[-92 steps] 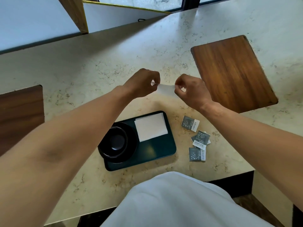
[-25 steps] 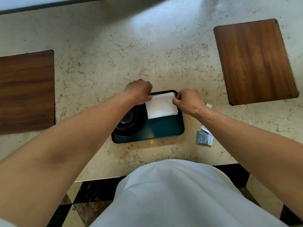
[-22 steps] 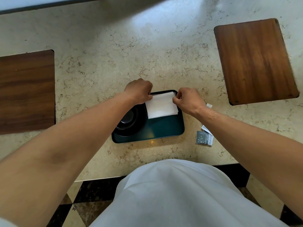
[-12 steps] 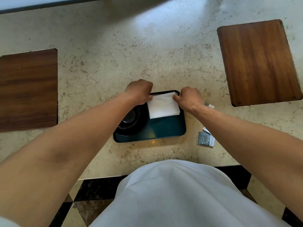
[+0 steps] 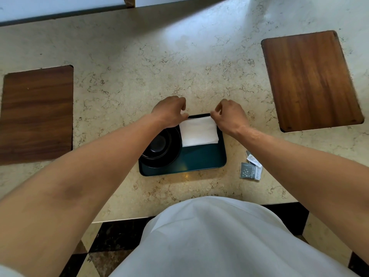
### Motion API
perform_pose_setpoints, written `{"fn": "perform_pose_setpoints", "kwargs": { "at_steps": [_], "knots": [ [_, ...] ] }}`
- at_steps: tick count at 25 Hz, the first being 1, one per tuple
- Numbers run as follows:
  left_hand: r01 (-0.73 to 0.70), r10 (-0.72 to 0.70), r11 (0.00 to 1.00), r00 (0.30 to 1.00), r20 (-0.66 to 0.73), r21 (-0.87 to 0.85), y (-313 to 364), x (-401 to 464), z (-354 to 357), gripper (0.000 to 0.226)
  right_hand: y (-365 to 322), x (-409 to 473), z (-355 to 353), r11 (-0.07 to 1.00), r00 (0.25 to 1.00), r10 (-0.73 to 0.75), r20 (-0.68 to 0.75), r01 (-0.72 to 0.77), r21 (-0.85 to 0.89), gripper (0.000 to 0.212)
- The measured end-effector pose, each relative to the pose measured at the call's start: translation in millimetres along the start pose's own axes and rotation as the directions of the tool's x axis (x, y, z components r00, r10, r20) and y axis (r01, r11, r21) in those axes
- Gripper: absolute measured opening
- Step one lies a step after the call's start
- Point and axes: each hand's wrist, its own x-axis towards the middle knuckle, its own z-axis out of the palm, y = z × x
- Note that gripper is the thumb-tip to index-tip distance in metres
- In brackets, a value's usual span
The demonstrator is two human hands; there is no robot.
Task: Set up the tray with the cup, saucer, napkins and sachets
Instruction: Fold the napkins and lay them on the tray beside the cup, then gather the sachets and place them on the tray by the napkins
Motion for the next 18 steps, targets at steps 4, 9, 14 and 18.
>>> {"fn": "perform_pose_setpoints", "kwargs": {
  "at_steps": [4,9,14,18],
  "knots": [
    [-0.043,0.042,0.997,0.999,-0.015,-0.061,7,-5,-4,0.072,-5,-3,-10,0.981,0.986,-0.157,0.059,0.162,-0.102,0.074],
    [-0.104,0.104,0.993,0.995,-0.002,-0.054,20,-17,-1,0.085,5,-18,-15,0.979,0.991,-0.117,0.069,0.127,-0.157,0.086],
    [-0.185,0.185,0.978,0.983,-0.015,-0.092,46,-24,5,0.078,31,-53,-13,0.997,1.000,-0.005,-0.008,0.004,-0.081,0.078],
    [-0.275,0.278,0.958,0.960,0.027,-0.080,77,-27,21,0.071,62,-91,-11,0.993,0.992,0.106,-0.063,-0.109,-0.050,0.075]
  ]
}}
